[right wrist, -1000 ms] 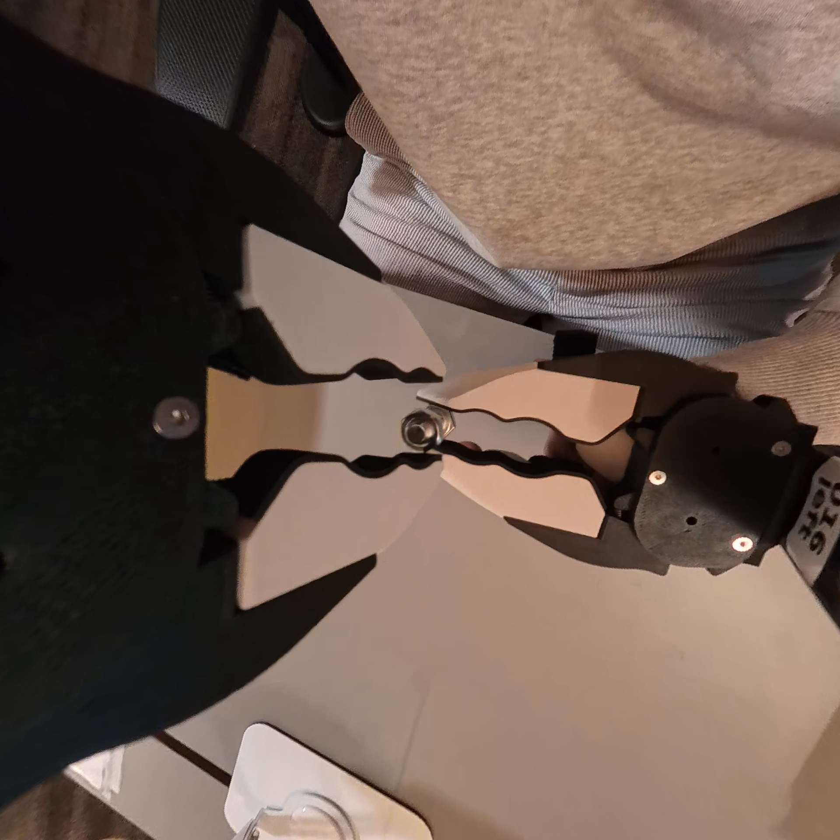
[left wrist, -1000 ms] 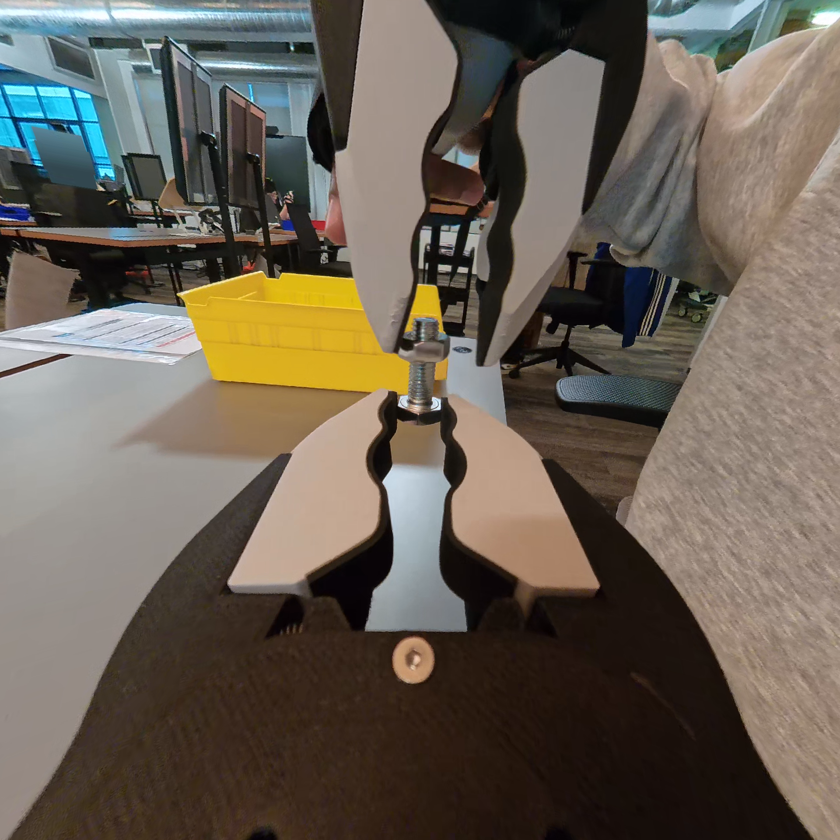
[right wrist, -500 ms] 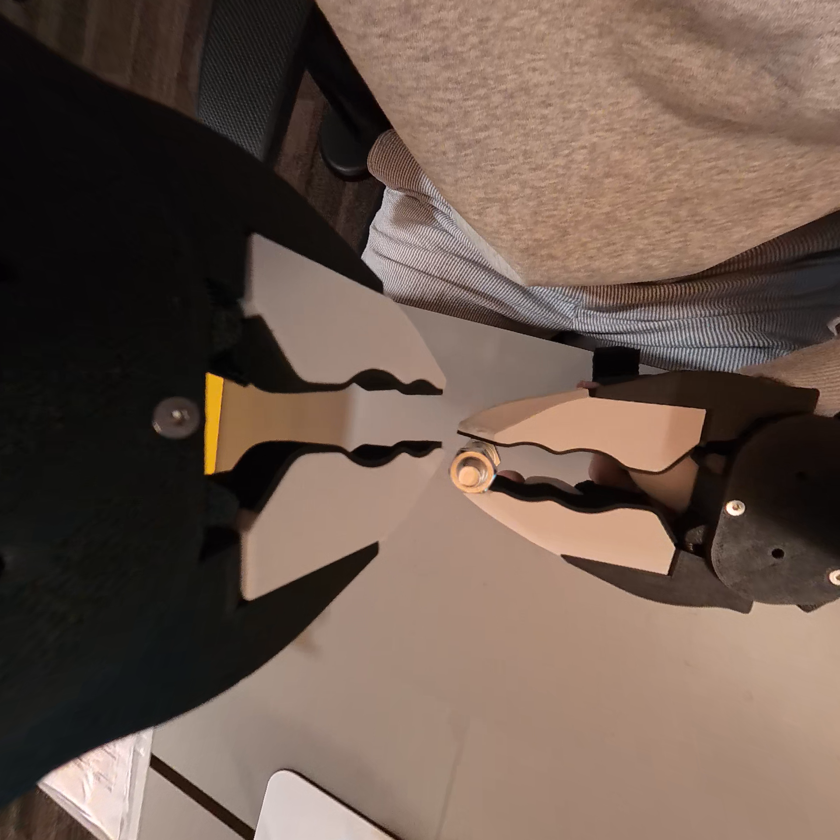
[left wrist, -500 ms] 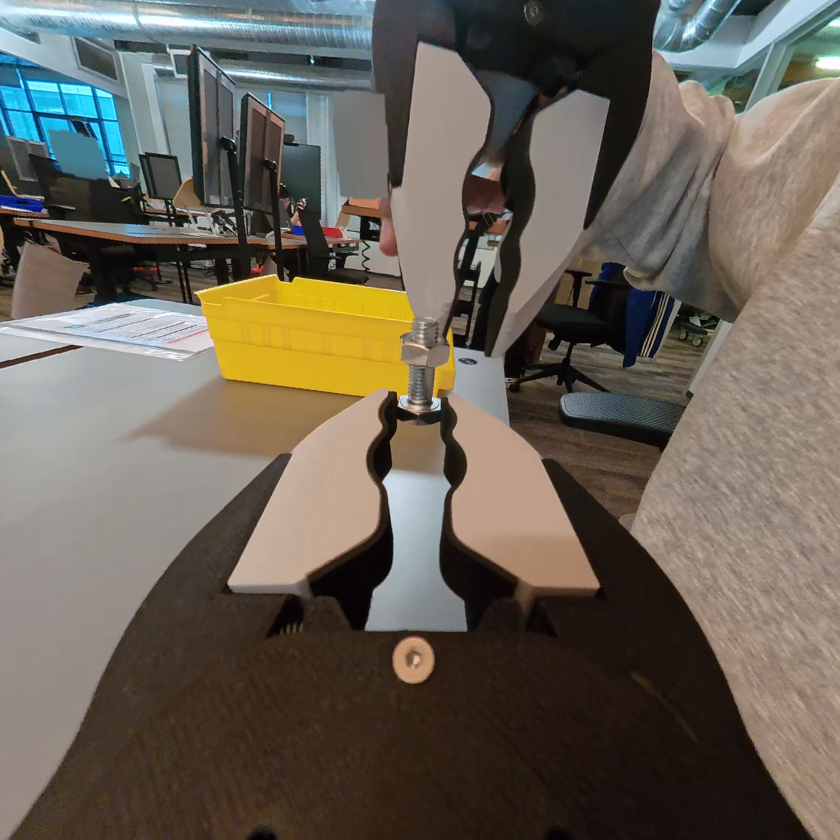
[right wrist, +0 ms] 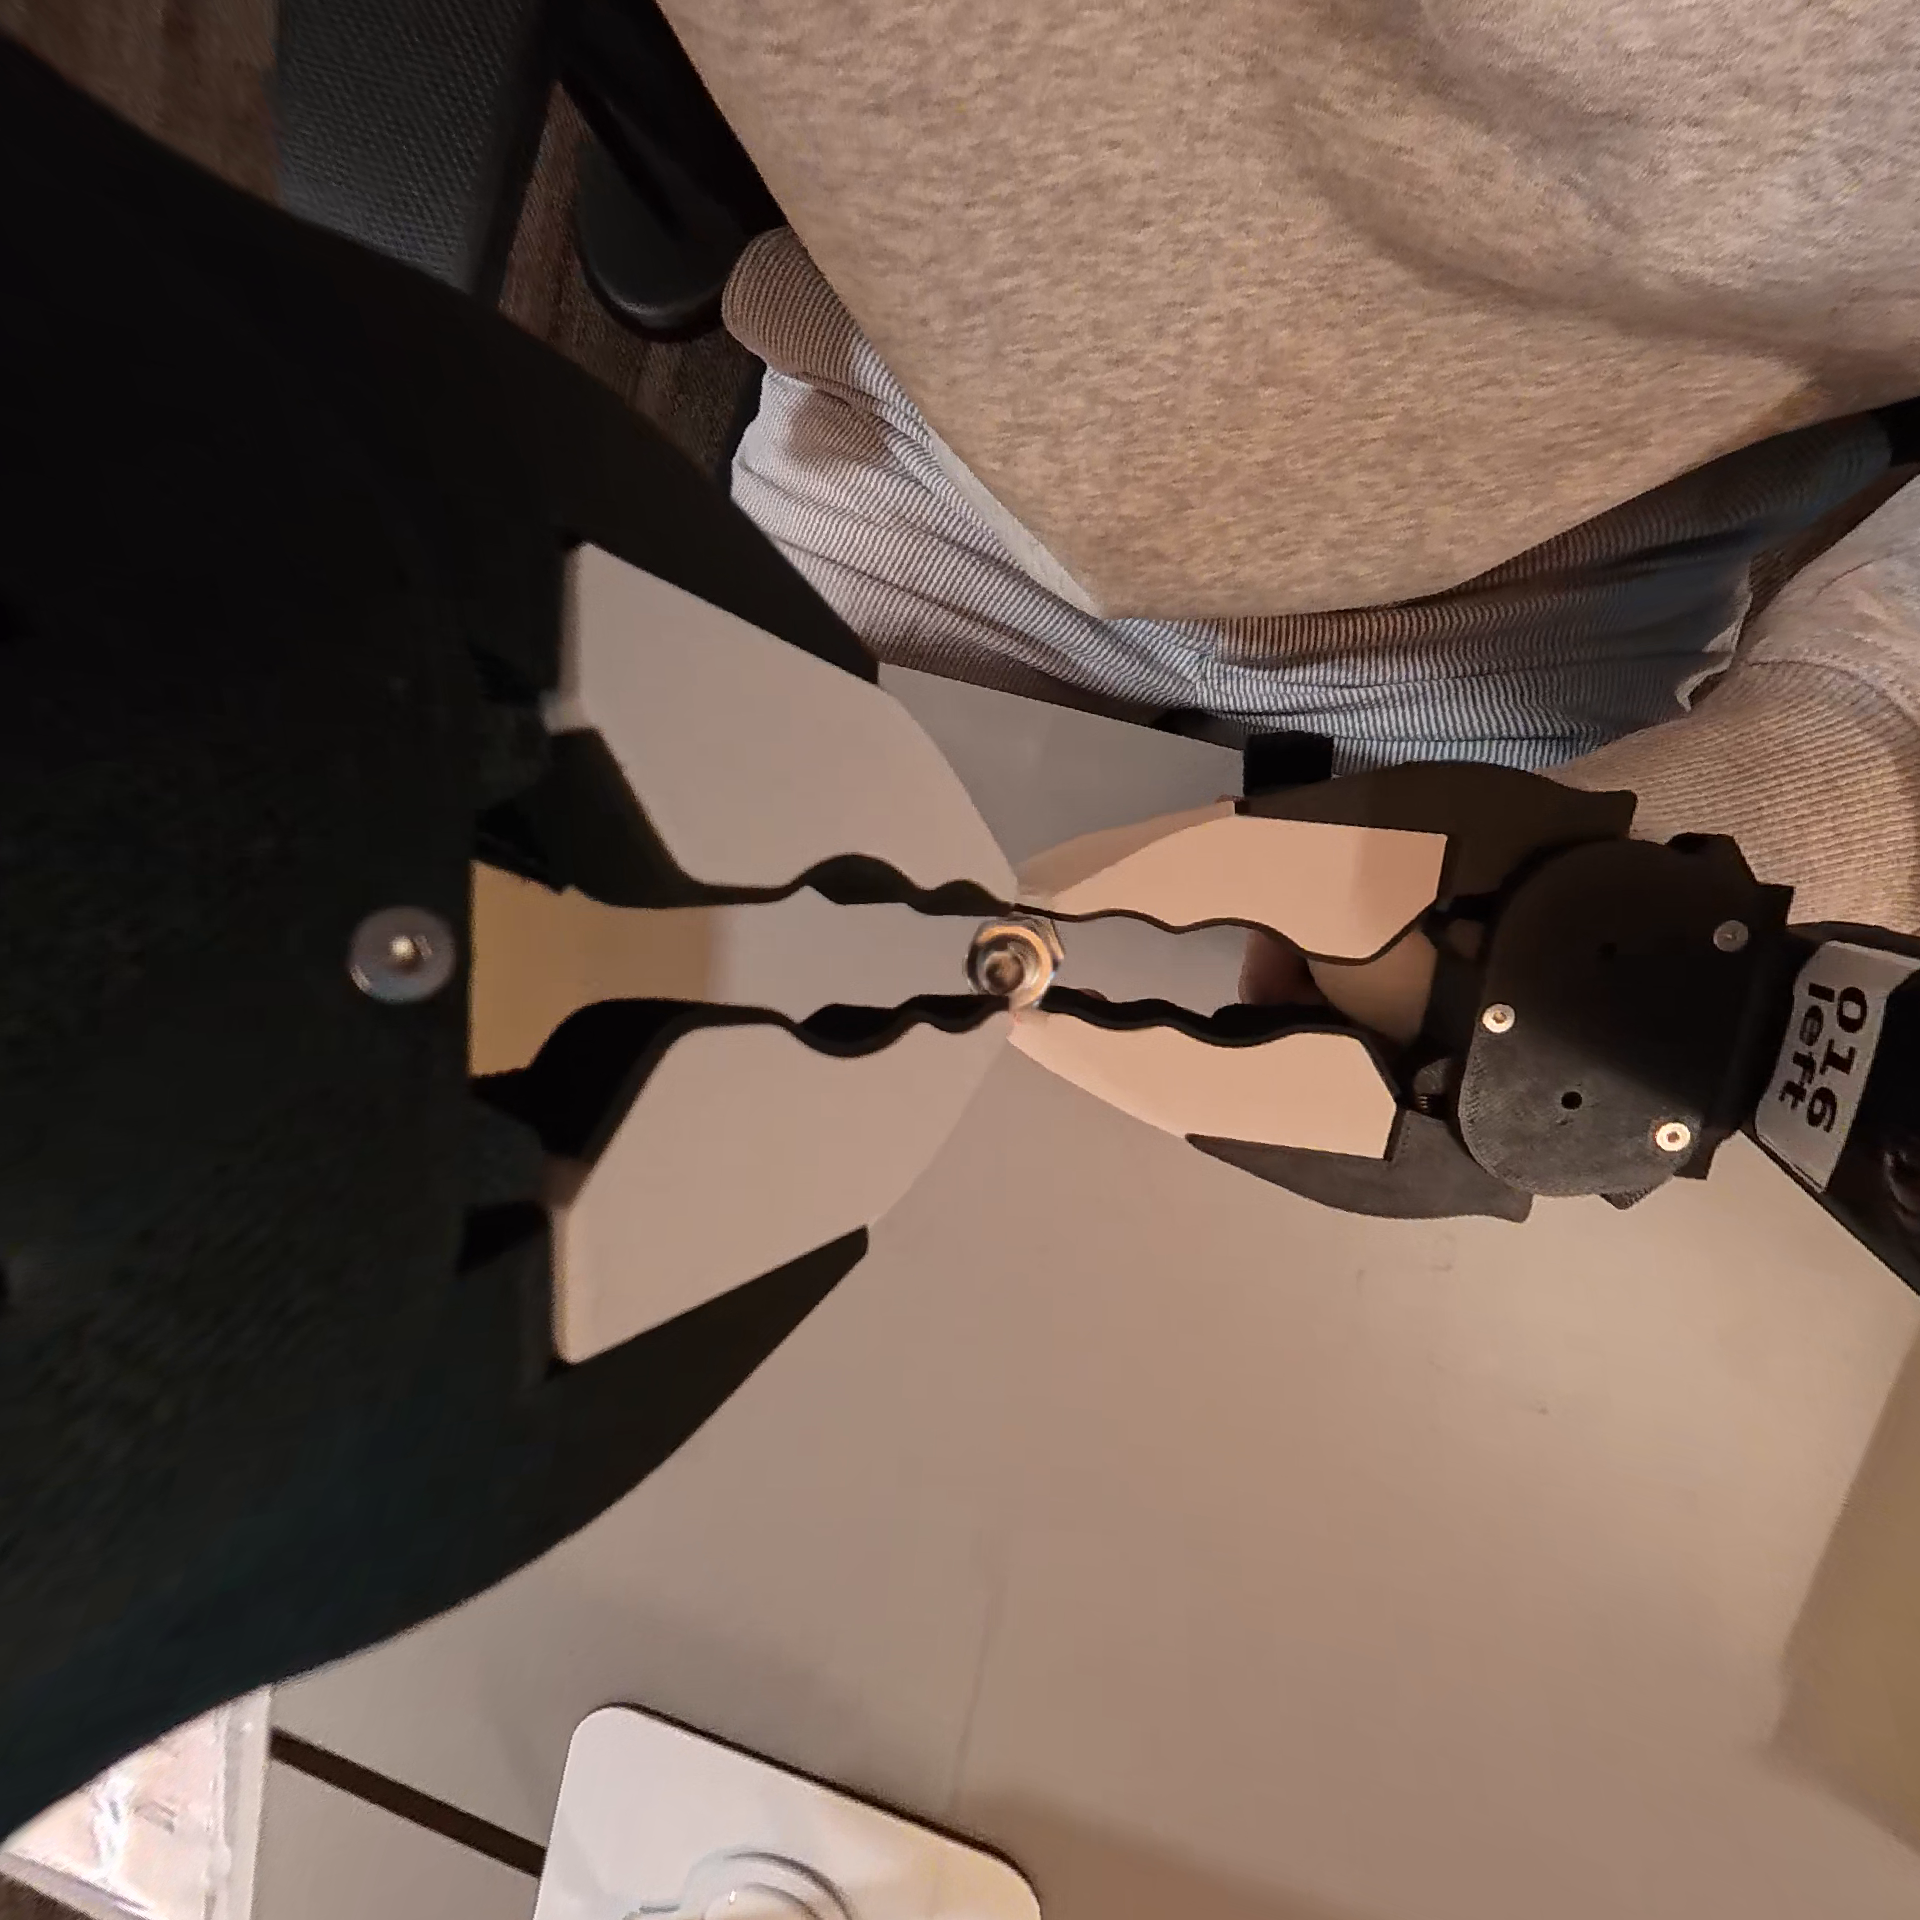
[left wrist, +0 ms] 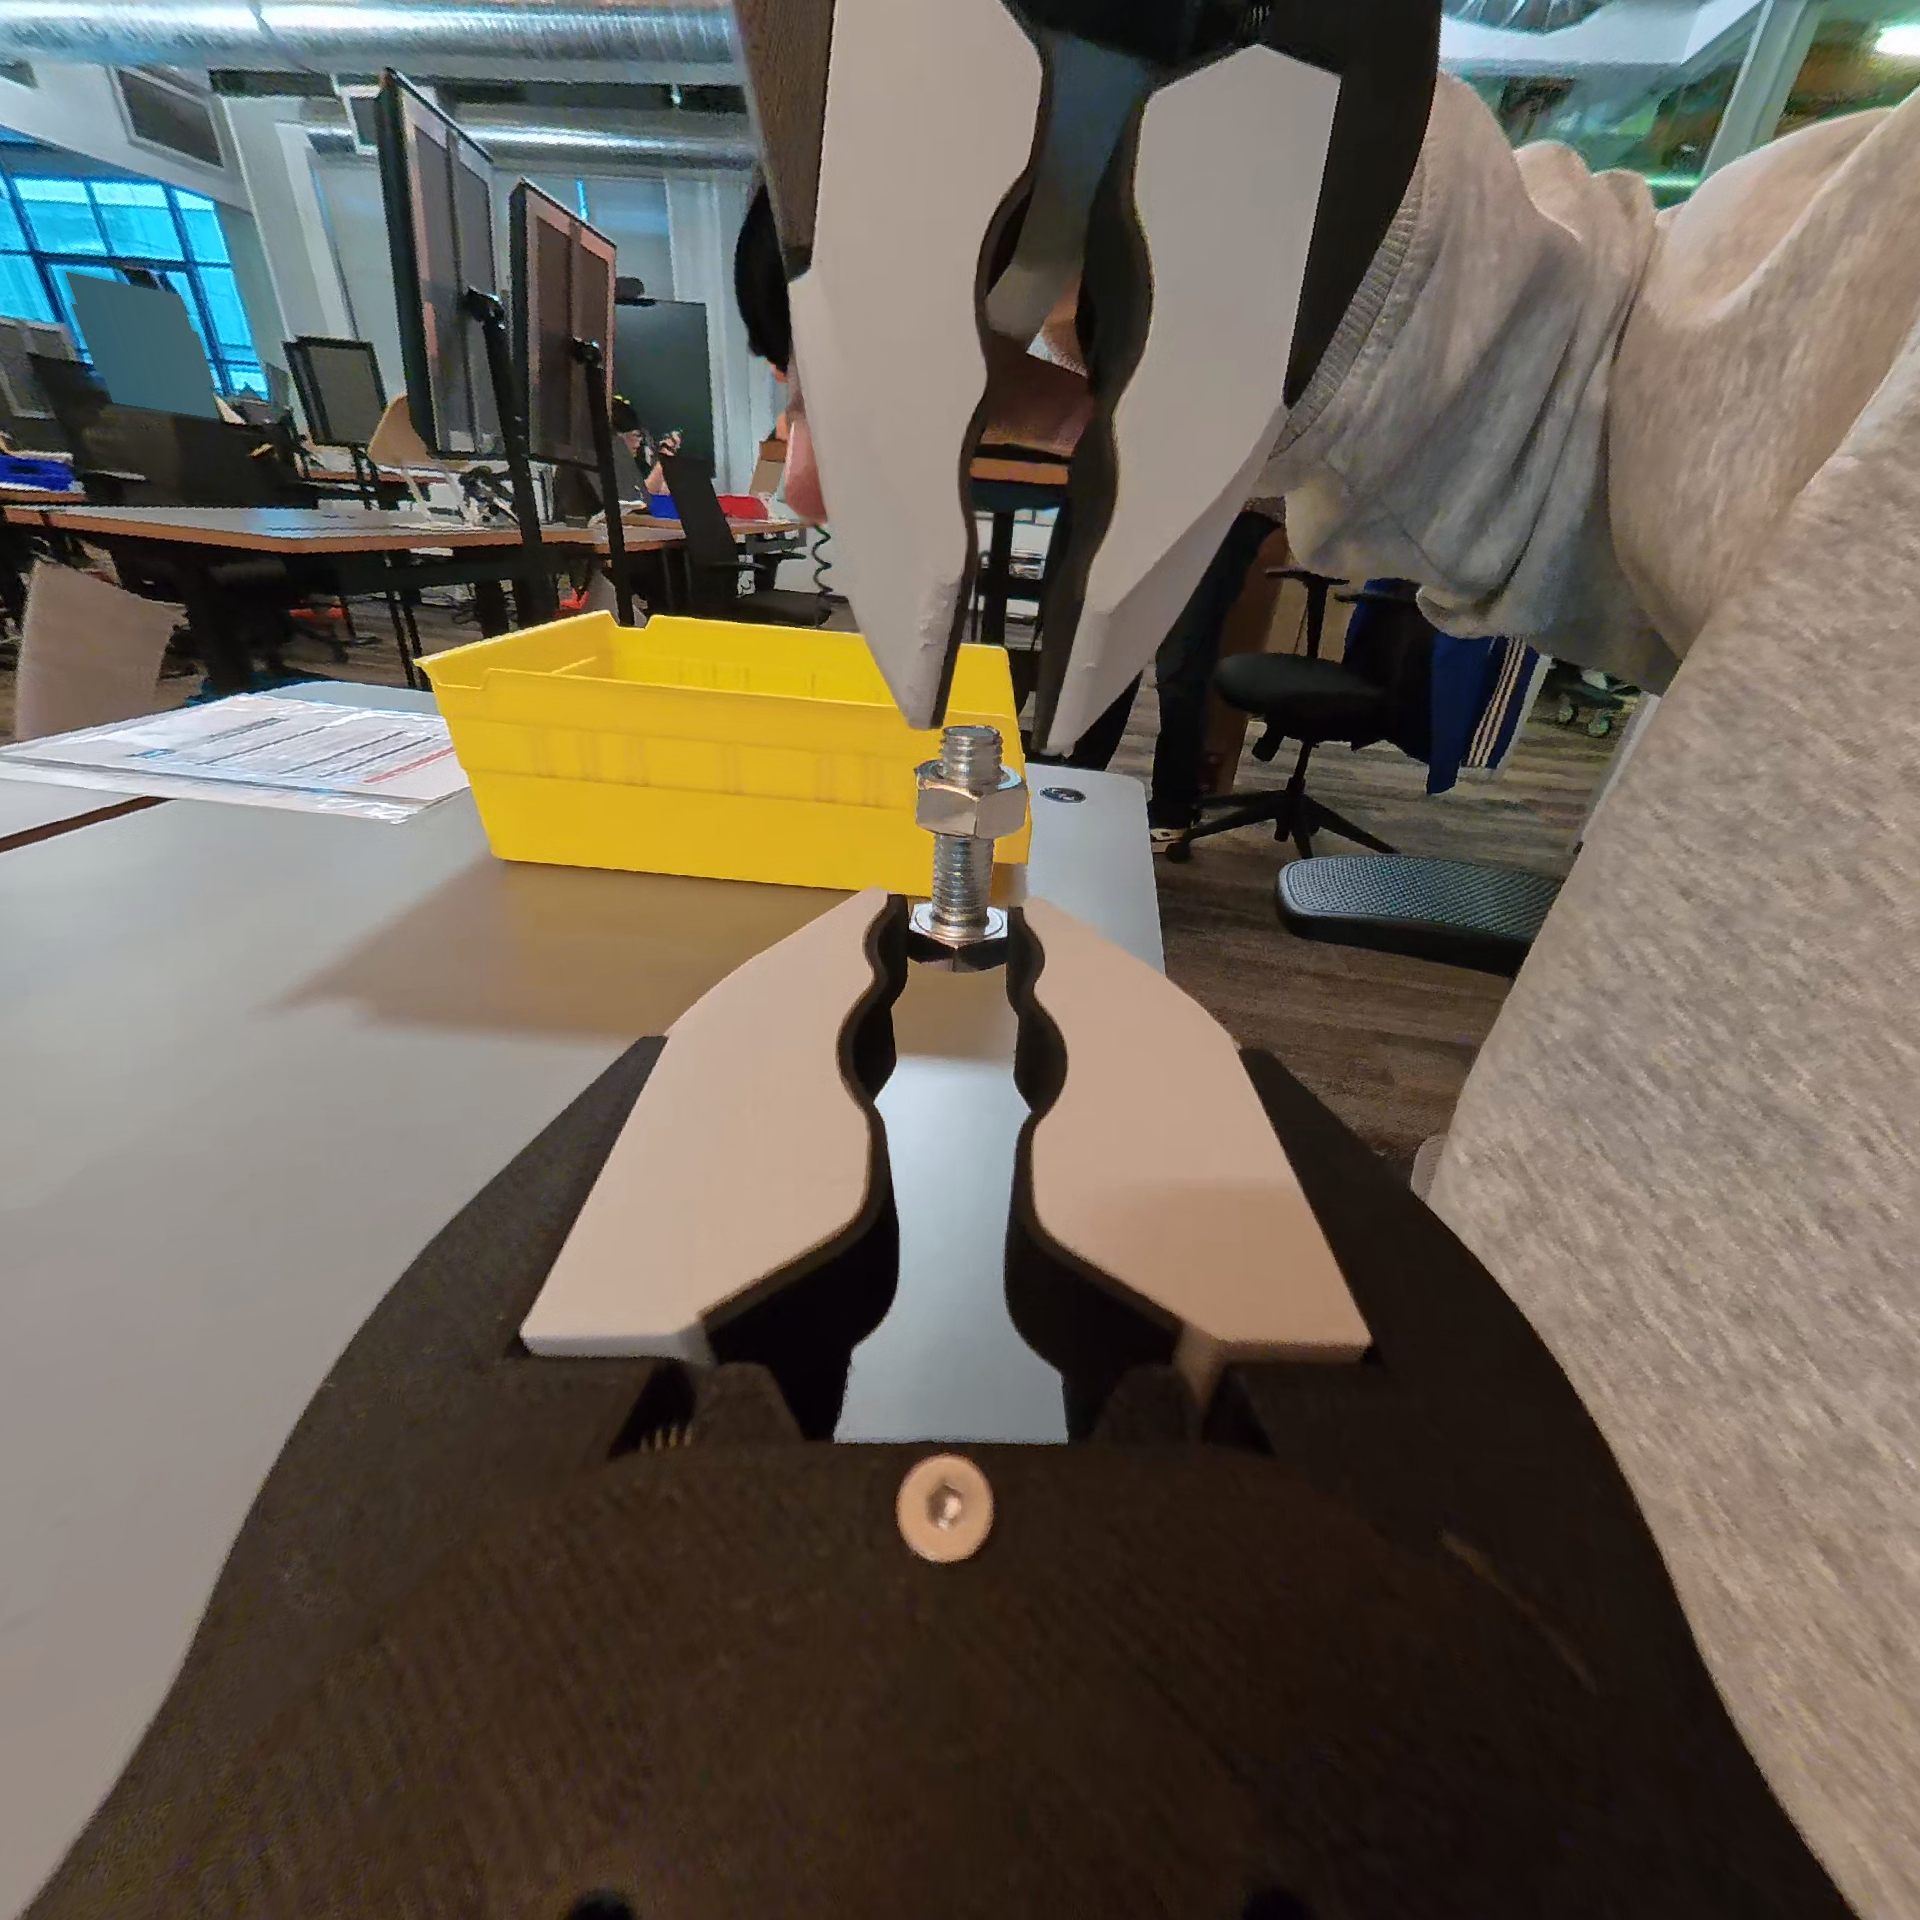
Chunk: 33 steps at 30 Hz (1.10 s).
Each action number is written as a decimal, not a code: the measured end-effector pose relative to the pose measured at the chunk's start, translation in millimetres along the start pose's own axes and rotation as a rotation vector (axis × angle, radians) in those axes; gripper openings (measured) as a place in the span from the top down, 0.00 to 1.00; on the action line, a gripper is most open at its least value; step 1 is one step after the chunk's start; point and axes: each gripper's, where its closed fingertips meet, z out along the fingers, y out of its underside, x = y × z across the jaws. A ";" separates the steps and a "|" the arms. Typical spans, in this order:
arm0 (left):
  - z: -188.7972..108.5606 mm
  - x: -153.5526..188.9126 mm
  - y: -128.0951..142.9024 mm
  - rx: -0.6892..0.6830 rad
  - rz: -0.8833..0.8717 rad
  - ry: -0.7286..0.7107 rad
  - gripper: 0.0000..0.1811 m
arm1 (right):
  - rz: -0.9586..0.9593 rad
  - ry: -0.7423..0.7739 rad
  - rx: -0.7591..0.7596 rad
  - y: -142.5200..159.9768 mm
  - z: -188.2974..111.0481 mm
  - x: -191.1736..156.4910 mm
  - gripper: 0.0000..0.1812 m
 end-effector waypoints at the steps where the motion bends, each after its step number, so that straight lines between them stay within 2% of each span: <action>1: 0.1 0.5 0.3 -0.002 0.005 0.001 0.90 | 0.002 -0.002 0.007 -0.3 1.2 -0.1 0.92; 12: 0.5 0.0 4.5 -0.012 -0.005 0.005 0.89 | 0.112 -0.019 0.138 1.1 7.8 3.0 0.95; 14: 1.8 -1.2 7.6 -0.026 -0.007 -0.003 0.82 | 0.107 -0.014 0.129 3.7 9.8 3.7 0.95; 16: 3.6 -0.7 12.6 -0.056 -0.007 0.004 0.79 | 0.101 -0.012 0.122 5.1 9.7 4.8 0.95; 22: 4.5 -0.6 16.3 -0.077 0.071 -0.019 0.84 | 0.106 -0.032 0.099 9.2 8.1 5.1 0.95; 28: 2.7 -0.7 12.8 -0.055 0.053 -0.010 0.89 | 0.130 -0.063 0.091 10.0 13.4 2.0 0.95; 33: 1.8 -0.2 11.0 -0.051 0.032 0.003 0.89 | 0.118 -0.061 0.084 8.0 11.4 2.2 0.95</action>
